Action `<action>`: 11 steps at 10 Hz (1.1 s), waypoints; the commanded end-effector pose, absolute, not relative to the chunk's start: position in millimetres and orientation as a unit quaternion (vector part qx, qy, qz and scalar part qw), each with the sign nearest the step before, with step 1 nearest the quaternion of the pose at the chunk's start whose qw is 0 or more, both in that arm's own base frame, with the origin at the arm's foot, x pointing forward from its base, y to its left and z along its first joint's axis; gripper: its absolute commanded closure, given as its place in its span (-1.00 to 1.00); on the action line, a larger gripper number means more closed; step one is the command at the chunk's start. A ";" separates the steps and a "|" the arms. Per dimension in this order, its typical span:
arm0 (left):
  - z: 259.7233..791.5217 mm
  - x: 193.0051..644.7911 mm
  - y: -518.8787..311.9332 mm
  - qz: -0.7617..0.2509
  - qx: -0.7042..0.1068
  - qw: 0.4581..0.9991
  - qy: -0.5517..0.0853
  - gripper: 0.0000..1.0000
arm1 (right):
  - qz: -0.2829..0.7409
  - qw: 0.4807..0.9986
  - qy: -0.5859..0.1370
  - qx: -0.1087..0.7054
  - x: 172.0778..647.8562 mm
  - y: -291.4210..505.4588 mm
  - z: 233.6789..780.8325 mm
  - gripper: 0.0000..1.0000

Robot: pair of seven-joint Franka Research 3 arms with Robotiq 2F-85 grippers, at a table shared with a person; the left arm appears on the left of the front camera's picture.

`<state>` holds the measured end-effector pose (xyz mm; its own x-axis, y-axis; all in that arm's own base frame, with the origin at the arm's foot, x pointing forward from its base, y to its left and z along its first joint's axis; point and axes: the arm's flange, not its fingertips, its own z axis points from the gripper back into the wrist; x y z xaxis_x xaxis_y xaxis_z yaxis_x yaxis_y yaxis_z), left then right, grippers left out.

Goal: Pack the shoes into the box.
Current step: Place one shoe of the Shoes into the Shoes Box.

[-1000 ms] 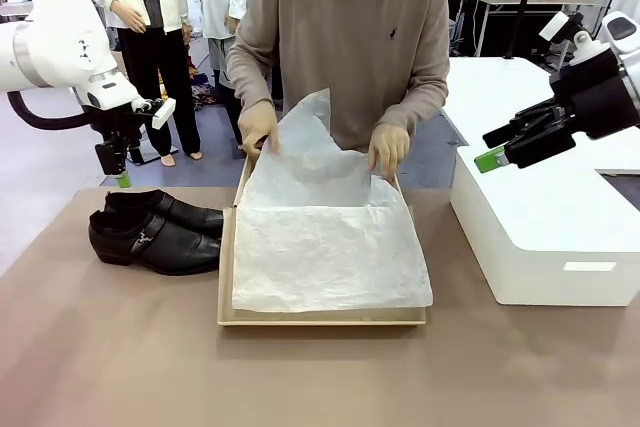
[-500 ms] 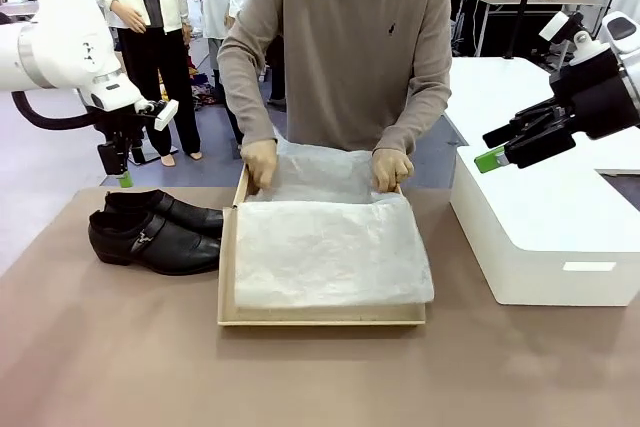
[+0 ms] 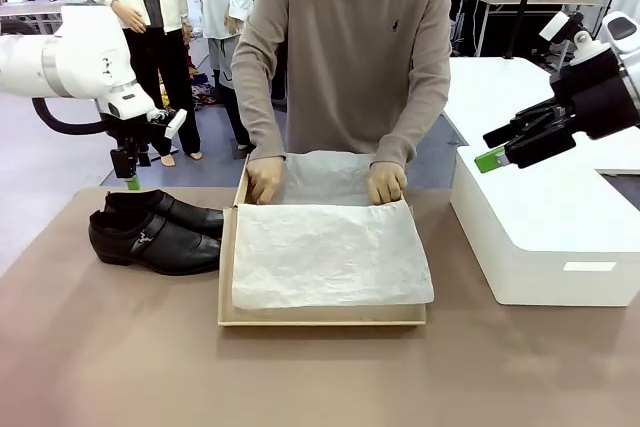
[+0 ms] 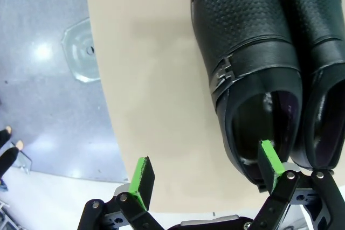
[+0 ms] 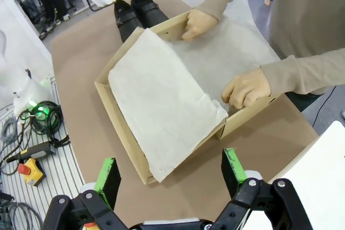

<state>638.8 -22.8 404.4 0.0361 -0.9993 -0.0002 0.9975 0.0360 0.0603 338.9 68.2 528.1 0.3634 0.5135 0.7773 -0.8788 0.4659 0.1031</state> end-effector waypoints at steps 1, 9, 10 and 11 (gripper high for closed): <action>397.9 645.8 -25.1 -0.682 0.035 0.730 -0.013 -1.00 | 0.454 0.770 -0.359 0.268 343.7 69.5 527.9 -1.00; 377.6 651.2 -22.8 -0.685 0.006 0.728 0.009 -1.00 | 0.454 0.770 -0.359 0.268 343.7 69.5 527.9 -1.00; 373.2 651.9 -22.1 -0.684 0.005 0.729 0.012 -1.00 | 0.454 0.770 -0.359 0.268 343.7 69.5 527.9 -1.00; 369.5 651.9 -22.4 -0.683 0.002 0.730 0.015 -1.00 | 0.454 0.770 -0.359 0.268 343.7 69.5 527.9 -1.00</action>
